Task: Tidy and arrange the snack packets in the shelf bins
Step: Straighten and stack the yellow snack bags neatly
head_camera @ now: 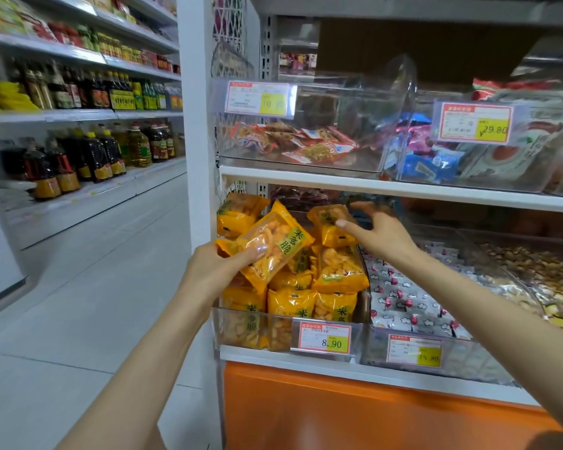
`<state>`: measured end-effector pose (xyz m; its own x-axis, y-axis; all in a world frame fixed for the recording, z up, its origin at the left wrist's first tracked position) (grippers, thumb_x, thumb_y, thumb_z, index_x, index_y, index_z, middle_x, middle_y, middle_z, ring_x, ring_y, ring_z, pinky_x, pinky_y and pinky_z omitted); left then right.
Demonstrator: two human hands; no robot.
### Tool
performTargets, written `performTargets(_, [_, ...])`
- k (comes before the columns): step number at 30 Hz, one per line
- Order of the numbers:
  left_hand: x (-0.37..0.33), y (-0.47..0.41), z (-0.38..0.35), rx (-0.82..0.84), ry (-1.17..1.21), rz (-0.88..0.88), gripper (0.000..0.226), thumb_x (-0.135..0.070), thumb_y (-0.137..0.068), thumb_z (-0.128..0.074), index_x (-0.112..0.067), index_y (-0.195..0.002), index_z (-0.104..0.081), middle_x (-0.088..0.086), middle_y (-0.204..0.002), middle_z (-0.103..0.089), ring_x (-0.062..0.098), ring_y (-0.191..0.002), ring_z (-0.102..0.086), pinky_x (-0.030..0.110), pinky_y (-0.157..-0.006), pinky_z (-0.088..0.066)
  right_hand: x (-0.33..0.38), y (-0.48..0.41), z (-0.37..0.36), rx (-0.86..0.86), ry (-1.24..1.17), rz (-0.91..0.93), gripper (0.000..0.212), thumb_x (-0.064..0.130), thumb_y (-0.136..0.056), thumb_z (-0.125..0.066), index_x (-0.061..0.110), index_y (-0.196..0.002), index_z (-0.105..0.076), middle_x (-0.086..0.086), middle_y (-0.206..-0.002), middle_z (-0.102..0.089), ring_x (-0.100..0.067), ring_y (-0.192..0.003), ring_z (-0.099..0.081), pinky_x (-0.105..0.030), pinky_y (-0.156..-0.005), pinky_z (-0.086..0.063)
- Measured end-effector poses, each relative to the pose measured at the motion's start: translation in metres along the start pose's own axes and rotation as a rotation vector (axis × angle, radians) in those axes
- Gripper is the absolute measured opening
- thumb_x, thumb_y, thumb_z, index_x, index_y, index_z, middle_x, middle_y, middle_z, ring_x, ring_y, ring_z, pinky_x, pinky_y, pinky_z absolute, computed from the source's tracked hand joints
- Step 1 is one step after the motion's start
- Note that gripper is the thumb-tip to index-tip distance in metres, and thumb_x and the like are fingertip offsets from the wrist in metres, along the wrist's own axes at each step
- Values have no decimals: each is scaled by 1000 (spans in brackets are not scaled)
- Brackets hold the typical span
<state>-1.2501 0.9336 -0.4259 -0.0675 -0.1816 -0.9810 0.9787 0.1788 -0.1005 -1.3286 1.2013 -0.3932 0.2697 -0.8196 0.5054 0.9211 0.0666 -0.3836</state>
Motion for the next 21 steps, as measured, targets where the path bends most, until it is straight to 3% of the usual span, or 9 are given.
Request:
performTargets(3, [-1,1,0,-41,7,-19,56,-55,-51,-74,-19,-93,-68,3,-92,-72,22,-87,-68,44,-83,-55,14,8,0,-83,-55,193,40,32,-88,-63,25,-126,-56,-3,-124,-59,-23,-114,-53,-36,-93,-43])
performTargets(5, [-2,1,-3,-28,35,-45,47,-46,-58,-82,-20,-94,-66,1,-92,-71,19,-87,-68,41,-83,-55,25,16,2,-89,-117,294,31,26,-89,-62,24,-120,-61,0,-117,-64,-15,-109,-55,-33,-92,-45])
performTargets(8, [-9,4,-14,47,73,-93,28,-31,-72,-76,-21,-96,-64,0,-92,-70,16,-85,-68,33,-79,-56,41,25,0,171,-342,244,50,44,-80,-67,29,-126,-53,8,-121,-58,-7,-109,-56,-26,-92,-47])
performTargets(12, [-11,5,-27,112,10,-158,42,-32,-73,-75,-20,-110,-61,-1,-102,-69,15,-92,-67,29,-78,-55,47,24,-2,363,-533,174,35,19,-81,-71,29,-109,-53,11,-103,-64,-1,-87,-65,-16,-75,-53])
performTargets(14, [-10,2,-30,84,-51,-200,52,-34,-73,-75,-21,-119,-56,-3,-110,-65,13,-97,-63,27,-79,-53,46,21,-1,337,-564,178,31,14,-79,-71,28,-102,-57,8,-94,-67,0,-80,-67,-15,-69,-53])
performTargets(17, [-9,-2,-31,-45,-218,-312,72,-35,-74,-76,-22,-133,-38,-6,-118,-55,12,-104,-55,32,-87,-50,40,17,-4,240,-524,199,38,16,-74,-76,27,-104,-55,5,-99,-65,-7,-89,-66,-23,-78,-55])
performTargets(21, [-5,-6,-28,-181,-400,-441,62,-35,-75,-76,-21,-126,-44,-5,-115,-52,10,-108,-50,31,-88,-48,35,5,-5,68,-529,187,52,16,-72,-79,13,-118,-54,-1,-110,-63,-16,-103,-62,-34,-91,-52])
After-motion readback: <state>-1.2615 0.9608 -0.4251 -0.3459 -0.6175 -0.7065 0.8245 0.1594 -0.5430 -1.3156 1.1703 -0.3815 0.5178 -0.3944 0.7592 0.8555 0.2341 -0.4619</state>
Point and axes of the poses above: each hand's wrist, its own y-axis away from the middle knuckle, its own z-axis out of the back of the hand, x = y × z, the point moved 2 cm from there along -y, towards the middle knuckle
